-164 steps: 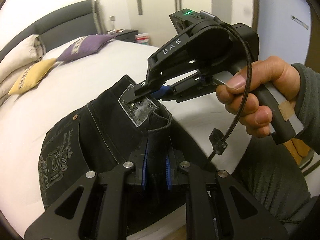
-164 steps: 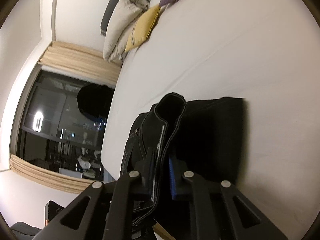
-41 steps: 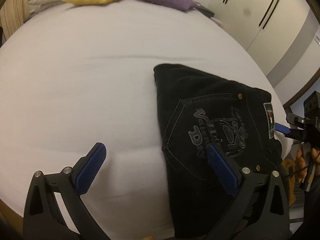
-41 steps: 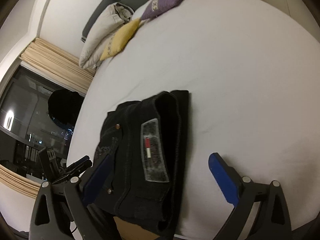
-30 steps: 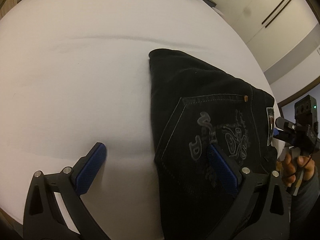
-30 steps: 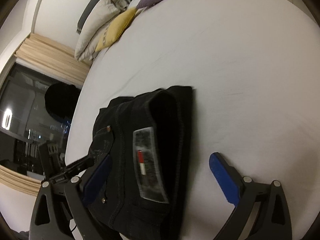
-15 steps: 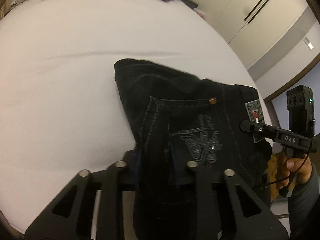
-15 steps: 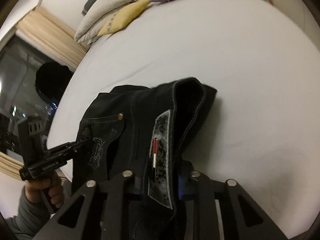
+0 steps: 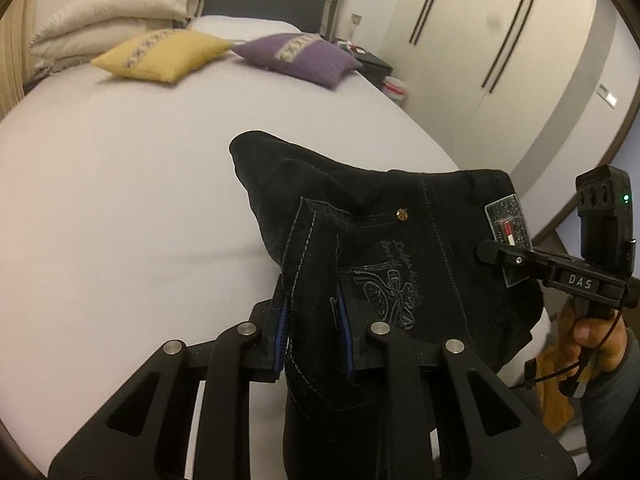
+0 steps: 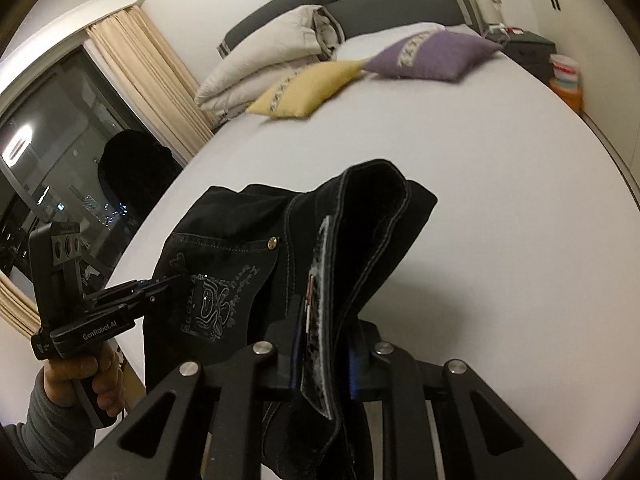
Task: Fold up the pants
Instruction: 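Release the jeans stack with both grippers and lift away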
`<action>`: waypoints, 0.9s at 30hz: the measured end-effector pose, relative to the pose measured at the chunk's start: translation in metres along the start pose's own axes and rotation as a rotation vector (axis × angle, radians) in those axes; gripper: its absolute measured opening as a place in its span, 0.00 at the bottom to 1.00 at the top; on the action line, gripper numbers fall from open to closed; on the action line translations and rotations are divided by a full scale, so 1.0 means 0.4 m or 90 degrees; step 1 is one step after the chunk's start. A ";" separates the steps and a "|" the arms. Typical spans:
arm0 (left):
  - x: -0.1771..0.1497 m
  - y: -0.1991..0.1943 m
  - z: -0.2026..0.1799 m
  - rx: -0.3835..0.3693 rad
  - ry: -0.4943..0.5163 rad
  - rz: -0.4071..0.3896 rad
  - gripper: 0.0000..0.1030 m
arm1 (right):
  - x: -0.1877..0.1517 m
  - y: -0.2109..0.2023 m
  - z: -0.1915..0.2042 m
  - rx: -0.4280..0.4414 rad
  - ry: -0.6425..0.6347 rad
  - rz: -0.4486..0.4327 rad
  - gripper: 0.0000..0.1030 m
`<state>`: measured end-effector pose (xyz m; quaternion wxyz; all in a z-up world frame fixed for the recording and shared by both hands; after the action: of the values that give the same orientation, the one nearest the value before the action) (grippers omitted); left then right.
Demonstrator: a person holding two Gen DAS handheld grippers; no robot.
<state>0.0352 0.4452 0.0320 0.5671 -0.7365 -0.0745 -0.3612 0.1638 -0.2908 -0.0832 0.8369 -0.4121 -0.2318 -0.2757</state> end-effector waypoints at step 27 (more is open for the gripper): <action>-0.037 0.158 0.166 0.175 -0.022 -0.069 0.81 | -0.062 -0.039 -0.290 -0.088 0.193 -0.100 0.82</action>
<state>0.0868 0.4867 -0.0330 0.6411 -0.6527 -0.1728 -0.3648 0.1540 -0.3870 -0.1540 0.8079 -0.4031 -0.1153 -0.4142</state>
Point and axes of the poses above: each gripper's, at about its wrist camera, not at the fingertips, and y roughly the way its jaws point, z to its left, x to its top, the point moved 9 cm from there along y, roughly the way its jaws point, and after that the axes turned 10 degrees about x, right-handed, at the moved point
